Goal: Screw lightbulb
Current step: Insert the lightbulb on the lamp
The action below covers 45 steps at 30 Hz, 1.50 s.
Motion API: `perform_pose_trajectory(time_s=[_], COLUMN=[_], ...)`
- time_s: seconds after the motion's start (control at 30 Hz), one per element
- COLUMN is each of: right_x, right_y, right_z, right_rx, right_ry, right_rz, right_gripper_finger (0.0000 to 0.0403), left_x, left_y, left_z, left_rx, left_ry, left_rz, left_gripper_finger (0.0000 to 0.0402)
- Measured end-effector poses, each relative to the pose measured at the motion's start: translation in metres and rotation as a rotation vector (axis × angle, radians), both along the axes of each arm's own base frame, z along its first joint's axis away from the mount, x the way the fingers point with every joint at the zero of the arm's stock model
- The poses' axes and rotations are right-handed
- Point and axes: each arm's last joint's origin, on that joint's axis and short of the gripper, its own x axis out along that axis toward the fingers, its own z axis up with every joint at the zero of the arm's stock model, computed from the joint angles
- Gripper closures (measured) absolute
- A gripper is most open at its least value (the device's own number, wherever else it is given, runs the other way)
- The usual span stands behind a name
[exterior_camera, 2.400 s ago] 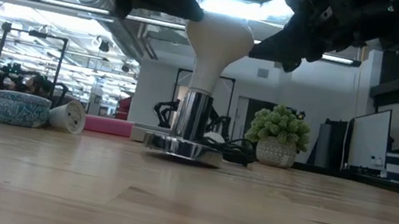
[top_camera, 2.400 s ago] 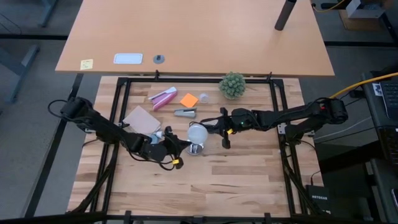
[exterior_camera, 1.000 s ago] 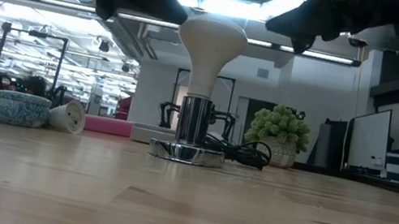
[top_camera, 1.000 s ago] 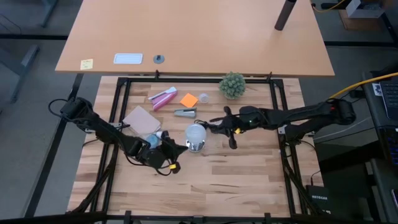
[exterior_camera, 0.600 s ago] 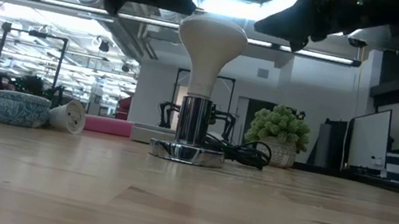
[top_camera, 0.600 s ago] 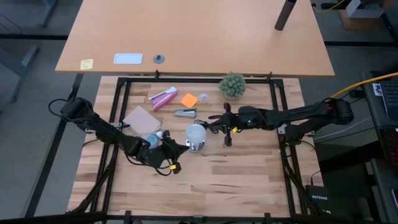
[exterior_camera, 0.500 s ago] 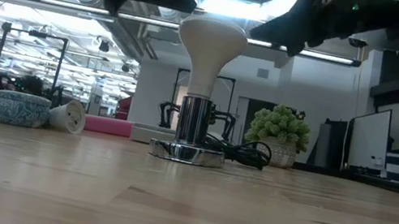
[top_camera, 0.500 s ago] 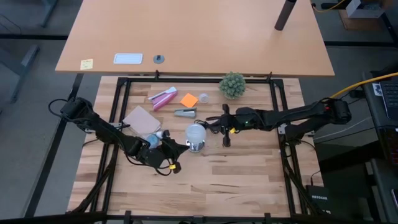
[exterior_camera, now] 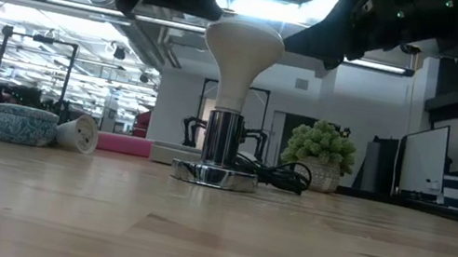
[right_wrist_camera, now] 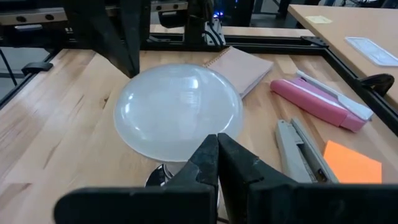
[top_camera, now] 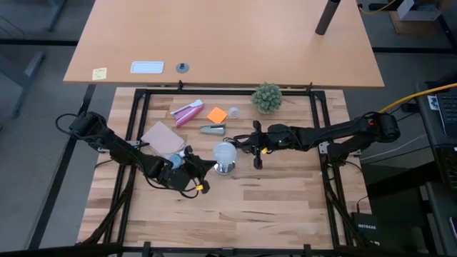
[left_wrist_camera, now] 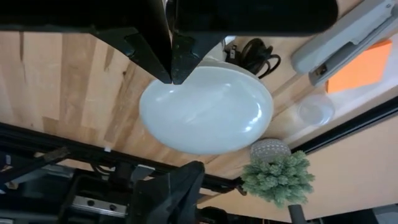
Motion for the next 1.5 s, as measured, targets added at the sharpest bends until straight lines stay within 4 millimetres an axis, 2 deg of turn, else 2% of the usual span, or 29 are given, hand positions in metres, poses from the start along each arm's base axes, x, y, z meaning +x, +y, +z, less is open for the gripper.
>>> perform_pose_trajectory(time_s=[0.63,1.07,1.27,1.5], right_x=[0.000,-0.003,0.006,0.009], right_y=[0.004,0.000,-0.001,-0.001], right_z=[0.000,0.006,-0.006,-0.008], right_rx=[0.122,-0.004,-0.012,-0.013], right_ry=[0.008,-0.021,-0.011,-0.027], right_rz=[0.100,-0.002,-0.024,-0.027], right_gripper_finger=[0.0394,0.0394,0.0394,0.0394], left_x=[-0.001,-0.007,-0.007,-0.007], left_y=[0.004,-0.010,-0.011,-0.010], left_z=[-0.004,-0.004,-0.003,-0.003], left_rx=[-0.023,-0.011,-0.019,-0.020], left_ry=[0.025,0.031,0.020,0.019], left_rz=[0.030,-0.028,-0.028,-0.026], left_gripper_finger=[0.0400,0.0400,0.0400,0.0400])
